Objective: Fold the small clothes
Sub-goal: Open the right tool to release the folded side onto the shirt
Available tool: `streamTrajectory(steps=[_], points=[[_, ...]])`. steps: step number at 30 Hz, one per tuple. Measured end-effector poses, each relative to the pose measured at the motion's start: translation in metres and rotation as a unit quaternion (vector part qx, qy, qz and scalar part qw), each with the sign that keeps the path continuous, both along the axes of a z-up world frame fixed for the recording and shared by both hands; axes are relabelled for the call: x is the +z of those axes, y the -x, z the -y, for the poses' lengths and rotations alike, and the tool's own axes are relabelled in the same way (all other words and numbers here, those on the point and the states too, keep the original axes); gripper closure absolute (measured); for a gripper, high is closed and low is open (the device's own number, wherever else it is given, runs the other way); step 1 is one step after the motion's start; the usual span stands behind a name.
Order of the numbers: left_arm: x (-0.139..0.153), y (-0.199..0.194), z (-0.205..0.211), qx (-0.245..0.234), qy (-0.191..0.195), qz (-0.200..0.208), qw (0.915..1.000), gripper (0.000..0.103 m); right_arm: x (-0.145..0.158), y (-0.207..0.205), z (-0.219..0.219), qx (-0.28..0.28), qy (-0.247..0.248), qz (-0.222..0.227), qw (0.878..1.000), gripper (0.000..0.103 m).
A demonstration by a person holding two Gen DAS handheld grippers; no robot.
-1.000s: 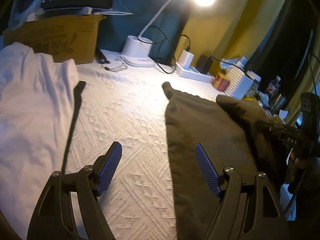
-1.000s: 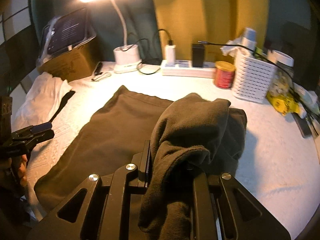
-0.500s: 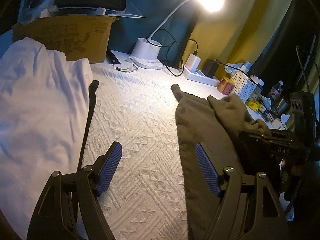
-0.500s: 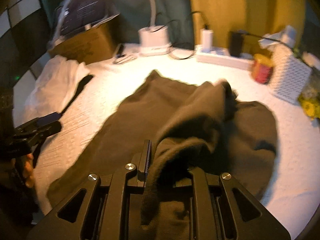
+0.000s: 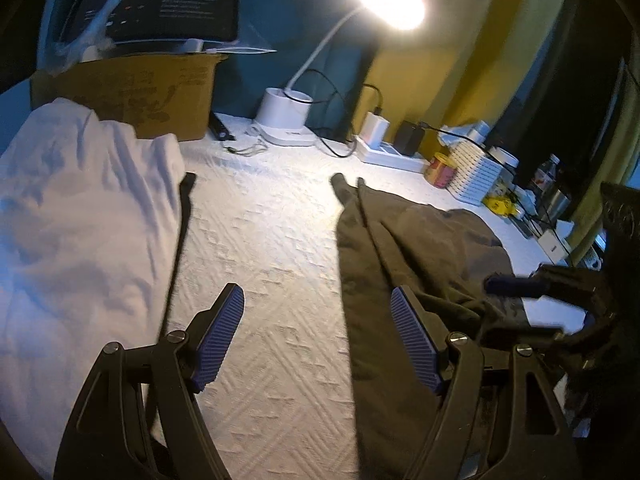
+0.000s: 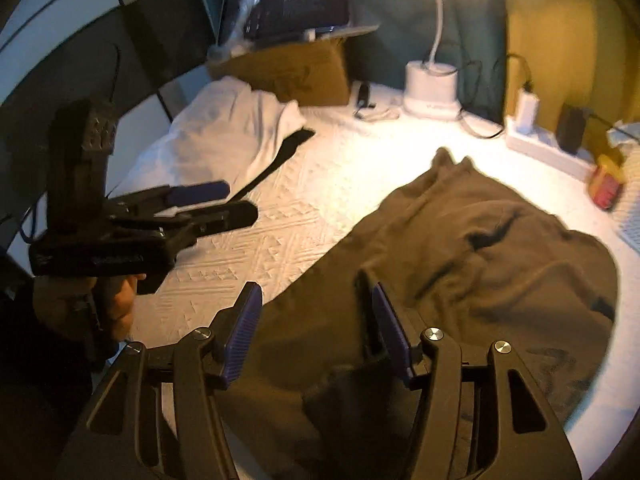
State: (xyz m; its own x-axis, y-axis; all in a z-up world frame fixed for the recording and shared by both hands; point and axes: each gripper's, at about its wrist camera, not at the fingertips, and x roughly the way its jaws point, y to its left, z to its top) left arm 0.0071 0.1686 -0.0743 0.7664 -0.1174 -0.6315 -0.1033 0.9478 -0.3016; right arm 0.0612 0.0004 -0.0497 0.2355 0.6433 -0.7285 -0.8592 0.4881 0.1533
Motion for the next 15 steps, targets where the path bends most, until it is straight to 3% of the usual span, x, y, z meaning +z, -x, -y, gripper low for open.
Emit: streamTrajectory(steps=[7, 15], points=[[0.005, -0.004, 0.042, -0.058, 0.009, 0.001, 0.9983, 0.027, 0.015, -0.006, 0.06, -0.073, -0.018, 0.02, 0.997, 0.042], [-0.007, -0.019, 0.106, -0.167, 0.022, -0.015, 0.9856, 0.027, -0.01, -0.019, 0.139, -0.178, -0.013, 0.006, 0.984, 0.042]])
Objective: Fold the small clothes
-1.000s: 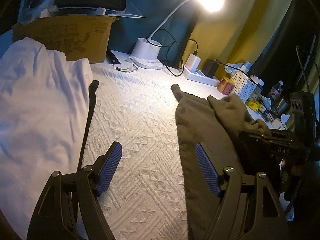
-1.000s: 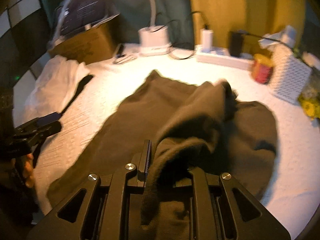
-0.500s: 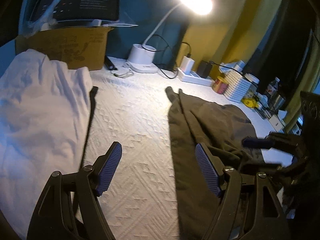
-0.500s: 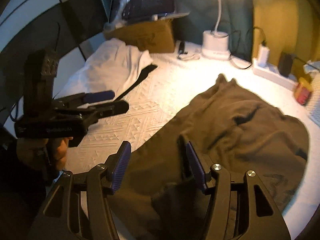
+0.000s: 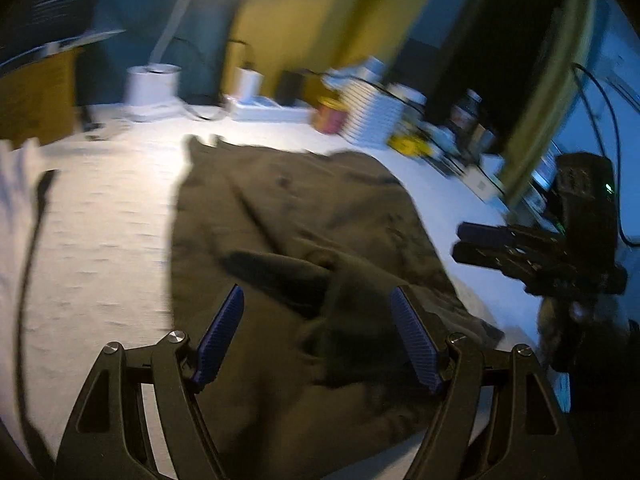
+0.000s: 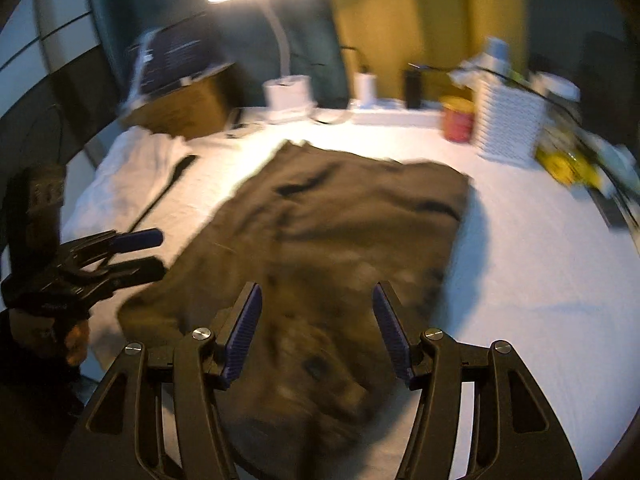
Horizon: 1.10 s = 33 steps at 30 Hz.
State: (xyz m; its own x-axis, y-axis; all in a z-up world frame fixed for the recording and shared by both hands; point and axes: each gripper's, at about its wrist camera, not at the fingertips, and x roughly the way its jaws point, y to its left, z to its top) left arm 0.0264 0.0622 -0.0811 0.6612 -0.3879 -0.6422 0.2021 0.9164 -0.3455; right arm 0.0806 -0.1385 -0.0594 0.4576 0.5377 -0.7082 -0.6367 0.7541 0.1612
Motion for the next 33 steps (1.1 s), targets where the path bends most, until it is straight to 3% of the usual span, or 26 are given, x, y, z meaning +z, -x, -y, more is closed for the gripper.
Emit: streamTrajectory(steps=[3, 7, 10, 13, 19, 26, 33], points=[[-0.015, -0.01, 0.015, -0.034, 0.008, -0.018, 0.9992, 0.028, -0.011, 0.003, 0.024, -0.025, -0.005, -0.011, 1.0, 0.042], [-0.028, -0.011, 0.025, -0.063, 0.004, -0.038, 0.9973, 0.08, -0.024, 0.005, 0.047, -0.048, -0.007, -0.023, 0.999, 0.042], [-0.018, -0.001, 0.025, -0.067, -0.017, -0.023, 0.9973, 0.095, -0.031, 0.01, 0.054, -0.055, -0.016, -0.033, 0.998, 0.042], [0.003, 0.015, 0.013, -0.051, -0.027, -0.004, 0.9983, 0.096, -0.037, 0.018, 0.051, -0.045, -0.016, -0.038, 0.998, 0.042], [0.029, 0.043, -0.007, -0.025, -0.093, 0.011, 0.9953, 0.097, -0.046, 0.031, 0.039, -0.025, -0.008, -0.043, 0.999, 0.042], [-0.013, 0.049, -0.009, -0.024, -0.141, -0.05, 0.9884, 0.097, -0.06, 0.049, 0.02, -0.007, 0.03, -0.04, 0.999, 0.042], [-0.019, 0.051, -0.012, -0.014, -0.12, -0.058, 0.991, 0.095, -0.065, 0.081, 0.025, -0.011, 0.025, -0.023, 0.999, 0.046]])
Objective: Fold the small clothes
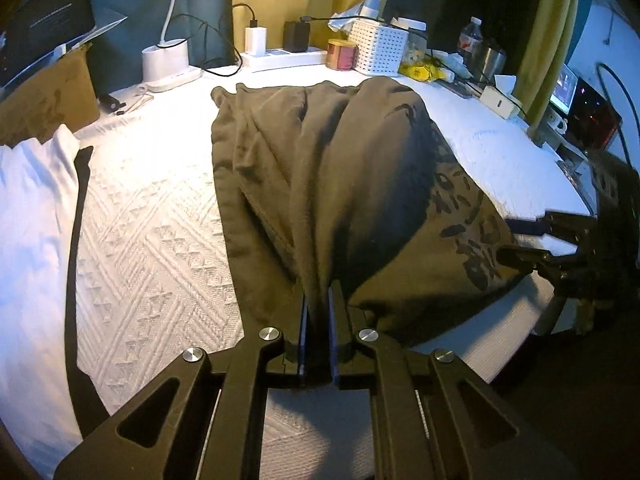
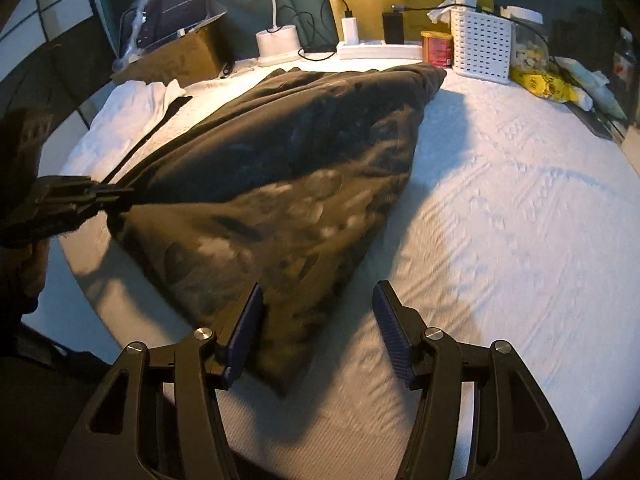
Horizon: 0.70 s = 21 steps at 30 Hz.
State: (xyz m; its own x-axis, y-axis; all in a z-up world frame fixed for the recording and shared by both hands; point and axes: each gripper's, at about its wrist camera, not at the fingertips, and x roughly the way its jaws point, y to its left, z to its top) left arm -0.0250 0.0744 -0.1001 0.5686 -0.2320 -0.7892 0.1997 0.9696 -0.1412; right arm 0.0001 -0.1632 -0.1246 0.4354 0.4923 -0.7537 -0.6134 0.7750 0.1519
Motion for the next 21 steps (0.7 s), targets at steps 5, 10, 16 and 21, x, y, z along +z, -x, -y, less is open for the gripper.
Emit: streamTrajectory(steps=[5, 10, 16, 21], points=[[0.002, 0.0, 0.006, 0.0, -0.008, -0.002, 1.0, 0.095, -0.001, 0.011, 0.0, 0.009, -0.01, 0.001, 1.0, 0.094], [0.005, 0.003, 0.012, -0.017, 0.002, -0.003, 0.9999, 0.063, 0.014, 0.008, 0.02, -0.006, -0.006, 0.013, 1.0, 0.098], [0.011, 0.003, 0.012, -0.017, 0.03, 0.002, 0.9994, 0.054, 0.015, 0.008, 0.047, -0.026, 0.022, 0.017, 0.999, 0.098], [0.013, -0.009, 0.008, 0.01, 0.036, 0.007, 0.9993, 0.054, 0.007, 0.012, 0.052, -0.03, 0.021, 0.003, 0.999, 0.098]])
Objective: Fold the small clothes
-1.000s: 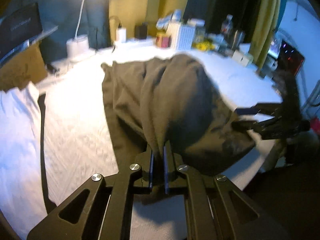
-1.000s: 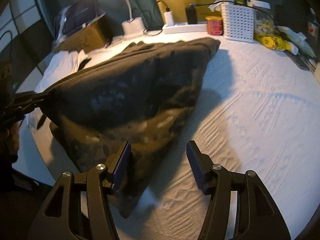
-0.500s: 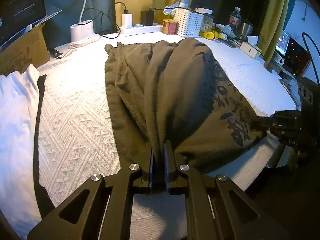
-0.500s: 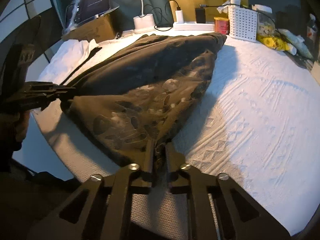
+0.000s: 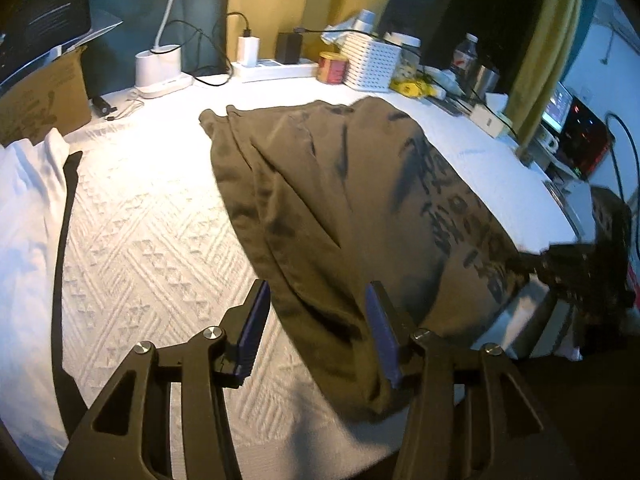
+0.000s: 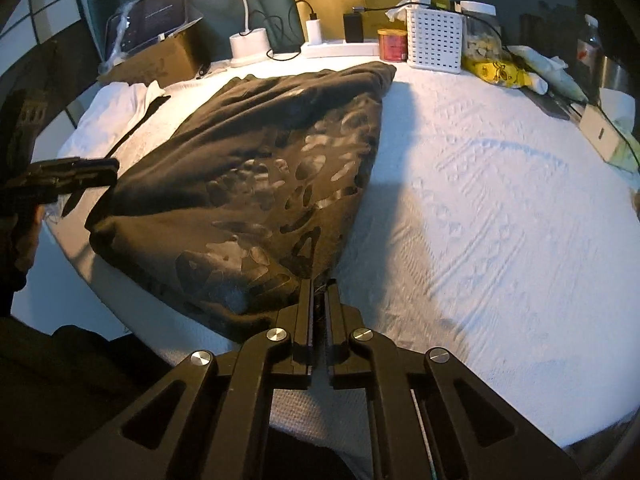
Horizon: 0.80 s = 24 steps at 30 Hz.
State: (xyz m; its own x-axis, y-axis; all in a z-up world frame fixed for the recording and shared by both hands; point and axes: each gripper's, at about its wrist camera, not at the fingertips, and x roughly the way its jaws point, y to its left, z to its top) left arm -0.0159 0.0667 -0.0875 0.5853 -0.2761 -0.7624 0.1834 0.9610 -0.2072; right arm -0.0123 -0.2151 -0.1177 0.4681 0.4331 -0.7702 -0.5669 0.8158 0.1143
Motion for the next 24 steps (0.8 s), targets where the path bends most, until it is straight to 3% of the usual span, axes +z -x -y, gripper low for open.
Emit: streamTrajectory(steps=[6, 7, 9, 10, 11, 24], points=[[0.005, -0.02, 0.001, 0.014, -0.004, 0.012, 0.9998, 0.054, 0.004, -0.004, 0.002, -0.001, -0.01, -0.01, 1.0, 0.097], [0.006, -0.024, 0.001, 0.014, -0.006, 0.015, 0.9998, 0.054, 0.005, -0.005, 0.002, 0.0, -0.011, -0.013, 1.0, 0.093], [0.007, -0.032, 0.001, 0.015, -0.007, 0.019, 0.9997, 0.054, 0.009, -0.008, 0.002, -0.001, -0.011, -0.006, 1.0, 0.074], [0.008, -0.037, 0.001, 0.016, -0.009, 0.021, 0.9996, 0.054, 0.011, -0.009, 0.002, -0.002, -0.013, -0.002, 1.0, 0.059], [0.008, -0.042, 0.001, 0.017, -0.01, 0.022, 0.9996, 0.054, 0.014, -0.012, 0.002, -0.002, -0.018, 0.0, 1.0, 0.055], [0.008, -0.109, 0.002, -0.001, -0.036, 0.036, 0.9987, 0.054, 0.032, -0.085, -0.013, -0.008, -0.038, 0.017, 0.999, 0.055]])
